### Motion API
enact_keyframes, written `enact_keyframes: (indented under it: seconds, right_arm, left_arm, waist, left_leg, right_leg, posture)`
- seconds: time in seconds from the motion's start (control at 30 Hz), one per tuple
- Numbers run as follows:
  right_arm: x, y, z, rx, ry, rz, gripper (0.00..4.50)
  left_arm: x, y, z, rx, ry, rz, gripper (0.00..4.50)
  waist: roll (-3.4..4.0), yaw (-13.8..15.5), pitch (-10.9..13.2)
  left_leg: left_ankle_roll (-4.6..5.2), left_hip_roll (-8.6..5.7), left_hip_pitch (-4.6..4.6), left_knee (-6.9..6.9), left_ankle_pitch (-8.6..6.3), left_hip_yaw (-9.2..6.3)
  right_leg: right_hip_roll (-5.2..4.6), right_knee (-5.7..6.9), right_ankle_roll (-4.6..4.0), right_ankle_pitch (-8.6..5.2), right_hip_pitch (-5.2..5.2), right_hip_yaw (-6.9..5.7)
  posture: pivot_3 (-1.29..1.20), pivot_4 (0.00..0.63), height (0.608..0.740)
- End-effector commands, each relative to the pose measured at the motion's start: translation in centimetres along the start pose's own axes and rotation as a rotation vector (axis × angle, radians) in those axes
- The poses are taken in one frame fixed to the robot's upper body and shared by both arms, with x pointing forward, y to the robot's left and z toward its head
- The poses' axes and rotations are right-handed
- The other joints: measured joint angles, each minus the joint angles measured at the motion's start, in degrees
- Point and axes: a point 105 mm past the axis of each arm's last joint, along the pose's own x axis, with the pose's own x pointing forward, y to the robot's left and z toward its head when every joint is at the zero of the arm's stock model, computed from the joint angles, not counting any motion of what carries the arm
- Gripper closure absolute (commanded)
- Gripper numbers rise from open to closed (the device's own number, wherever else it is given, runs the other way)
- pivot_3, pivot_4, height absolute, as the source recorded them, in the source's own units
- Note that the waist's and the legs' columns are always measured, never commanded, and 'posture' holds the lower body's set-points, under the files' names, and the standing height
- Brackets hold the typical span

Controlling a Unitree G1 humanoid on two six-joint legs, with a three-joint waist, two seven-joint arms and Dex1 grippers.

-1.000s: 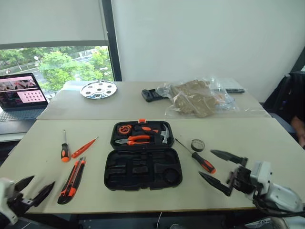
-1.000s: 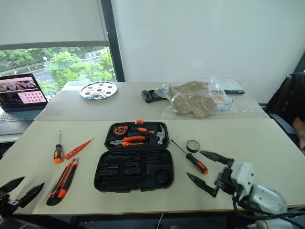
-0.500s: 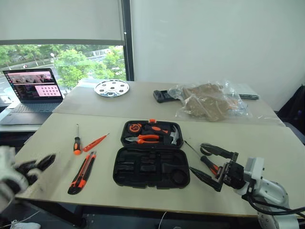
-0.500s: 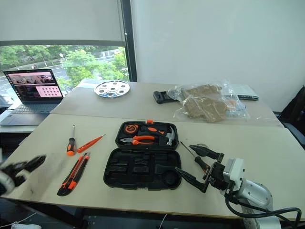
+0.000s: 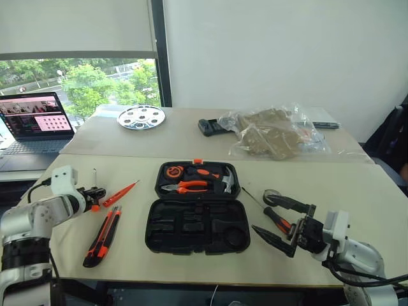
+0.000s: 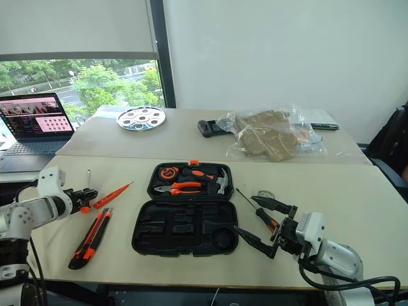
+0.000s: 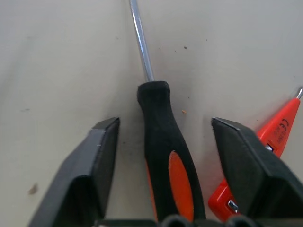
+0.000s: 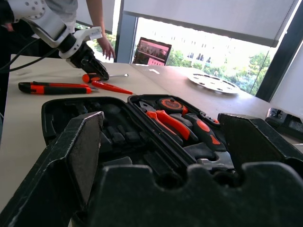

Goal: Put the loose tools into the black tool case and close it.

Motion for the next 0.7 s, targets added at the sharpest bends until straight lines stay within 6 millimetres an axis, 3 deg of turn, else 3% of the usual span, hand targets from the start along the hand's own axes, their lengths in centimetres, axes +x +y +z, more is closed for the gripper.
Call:
enact_keyframes:
  seconds: [0.03, 0.1, 0.23, 0.3, 0.37, 0.43, 0.5, 0.6, 0.7]
  right_arm:
    - [0.1, -0.2, 1.2, -0.04, -0.033, -0.013, 0.0]
    - [0.2, -0.2, 1.3, -0.04, -0.033, -0.014, 0.0]
    - [0.4, -0.3, 1.8, -0.051, -0.031, -0.027, 0.0]
    - [0.2, -0.5, 2.0, -0.059, -0.019, -0.037, 0.0]
    - [-0.1, -0.6, 2.2, -0.066, -0.008, -0.049, 0.0]
    - [-1.0, -1.2, 2.4, -0.082, 0.021, -0.082, 0.0]
    - [-2.4, -1.6, 2.5, -0.09, 0.061, -0.114, 0.0]
    - [-4.5, -1.4, 2.2, -0.083, 0.125, -0.151, 0.0]
    - [-5.3, -1.1, 2.0, -0.086, 0.149, -0.177, 0.0]
  left_arm:
    - [0.4, -0.1, 0.3, 0.001, 0.0, -0.015, 2.99]
    - [0.3, 0.6, 0.4, -0.014, -0.003, 0.003, 3.7]
    - [-1.2, 1.9, 3.4, -0.014, -0.177, -0.024, 3.72]
    - [-2.9, 0.5, 6.3, 0.088, -0.376, -0.159, 3.72]
    - [-4.7, -2.1, 7.9, 0.232, -0.521, -0.348, 3.72]
    - [-6.8, -7.0, 6.6, 0.467, -0.527, -0.681, 3.72]
    - [-8.1, -11.0, 3.1, 0.694, -0.384, -0.989, 3.72]
    - [-6.9, -14.1, -1.3, 1.114, -0.205, -1.163, 3.72]
    - [-5.8, -16.5, -2.3, 1.234, -0.176, -1.232, 3.72]
  waist:
    - [0.0, -0.09, 0.0]
    - [0.01, -0.03, 0.0]
    - [0.0, -0.24, 0.0]
    - [-0.02, -0.25, 0.01]
    - [-0.03, -0.18, 0.02]
    - [-0.03, 0.14, 0.02]
    - [-0.02, 0.77, 0.02]
    - [0.3, 1.74, -0.1]
    - [0.33, 1.62, -0.1]
  left_leg:
    - [-0.01, 0.0, 0.01, 0.0, 0.01, 0.0]
    - [-0.04, 0.0, 0.04, 0.0, 0.03, 0.0]
    - [-0.09, 0.01, 0.08, 0.0, 0.06, 0.0]
    - [-0.11, 0.06, 0.08, 0.0, 0.06, -0.01]
    - [-0.12, 0.07, 0.02, 0.0, 0.07, -0.02]
    - [-0.13, 0.04, -0.04, 0.0, 0.06, -0.01]
    - [-0.16, -0.02, -0.13, 0.0, 0.03, 0.1]
    - [-0.22, -0.23, -0.15, 0.0, -0.03, 0.3]
    - [-0.43, -0.33, -0.17, 0.06, -0.13, 0.28]
  right_leg:
    - [0.0, 0.02, 0.0, 0.0, 0.0, 0.01]
    - [-0.01, 0.05, 0.0, 0.0, 0.01, 0.02]
    - [-0.04, 0.1, -0.01, 0.0, 0.02, 0.04]
    - [-0.16, 0.1, -0.01, 0.01, 0.0, 0.04]
    - [-0.18, 0.09, -0.02, 0.01, -0.04, -0.02]
    - [-0.17, 0.06, -0.02, 0.0, -0.06, -0.08]
    - [-0.2, 0.0, 0.0, -0.01, -0.08, -0.23]
    - [-0.32, -0.02, 0.13, -0.09, 0.0, -0.32]
    - [-0.17, -0.03, 0.13, -0.09, 0.06, -0.16]
  posture:
    - [0.0, 0.15, 0.74]
    - [0.0, 0.15, 0.74]
    - [0.0, 0.15, 0.74]
    - [0.0, 0.15, 0.74]
    - [0.0, 0.15, 0.74]
    - [0.0, 0.15, 0.74]
    - [0.0, 0.15, 0.74]
    - [0.0, 0.15, 0.74]
    - [0.0, 0.15, 0.74]
